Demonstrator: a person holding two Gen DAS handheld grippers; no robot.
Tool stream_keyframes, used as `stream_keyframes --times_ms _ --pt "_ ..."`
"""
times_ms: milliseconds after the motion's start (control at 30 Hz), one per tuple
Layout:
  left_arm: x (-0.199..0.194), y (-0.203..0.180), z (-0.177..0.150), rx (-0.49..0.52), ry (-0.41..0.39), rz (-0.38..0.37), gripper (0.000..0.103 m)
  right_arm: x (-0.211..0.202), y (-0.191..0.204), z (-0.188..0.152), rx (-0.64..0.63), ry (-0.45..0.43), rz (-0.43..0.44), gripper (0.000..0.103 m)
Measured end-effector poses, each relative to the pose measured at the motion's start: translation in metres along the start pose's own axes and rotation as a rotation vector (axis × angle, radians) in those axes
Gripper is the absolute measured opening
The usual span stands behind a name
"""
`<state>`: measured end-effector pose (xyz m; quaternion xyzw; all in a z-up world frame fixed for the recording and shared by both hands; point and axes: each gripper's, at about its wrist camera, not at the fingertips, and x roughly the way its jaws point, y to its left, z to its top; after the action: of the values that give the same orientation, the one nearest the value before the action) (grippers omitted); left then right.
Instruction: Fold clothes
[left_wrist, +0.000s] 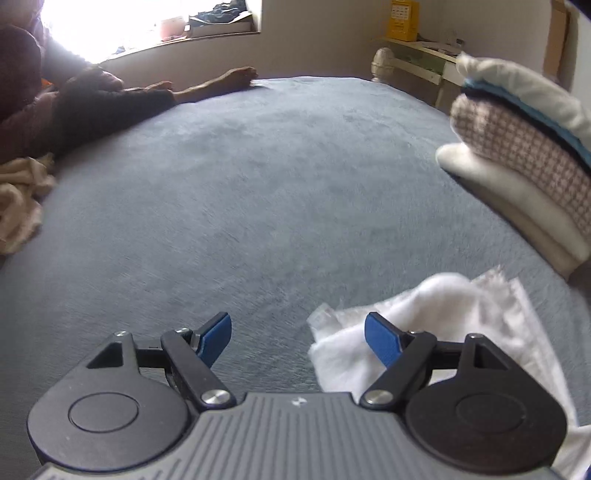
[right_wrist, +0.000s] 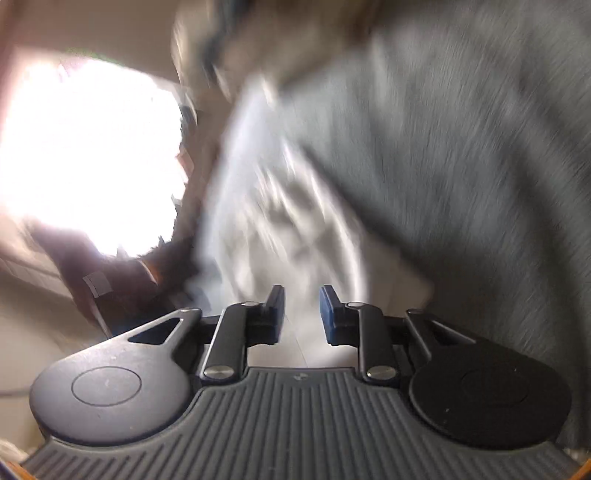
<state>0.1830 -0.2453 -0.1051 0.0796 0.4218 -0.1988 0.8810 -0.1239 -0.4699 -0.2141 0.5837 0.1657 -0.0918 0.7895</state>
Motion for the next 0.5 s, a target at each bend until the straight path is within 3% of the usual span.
stream_keyframes --times_ms 67,133,233,267,333,400,500 --pt "-0.018 0.007 0.018 -0.025 0.019 0.042 0.081 -0.013 -0.019 0.009 0.064 -0.102 0.003 0.026" --pt "-0.037 0.015 0.039 -0.059 0.035 0.114 0.081 -0.016 -0.050 0.021 0.173 -0.150 -0.031 0.028" --pt "-0.071 0.025 0.072 -0.121 0.044 0.236 0.080 -0.010 -0.083 0.032 0.279 -0.159 -0.007 0.025" --pt "-0.086 0.029 0.083 -0.145 0.041 0.278 0.080 -0.008 -0.084 0.035 0.262 -0.153 -0.001 0.025" --pt "-0.124 0.034 0.106 -0.205 0.001 0.363 0.080 -0.003 -0.082 0.040 0.224 -0.119 -0.007 0.025" --pt "-0.159 0.039 0.132 -0.268 -0.080 0.393 0.082 0.001 -0.088 0.046 0.266 -0.091 0.003 0.023" --pt "-0.178 0.043 0.176 -0.322 -0.189 0.388 0.087 -0.006 -0.103 0.059 0.366 -0.031 -0.005 0.005"
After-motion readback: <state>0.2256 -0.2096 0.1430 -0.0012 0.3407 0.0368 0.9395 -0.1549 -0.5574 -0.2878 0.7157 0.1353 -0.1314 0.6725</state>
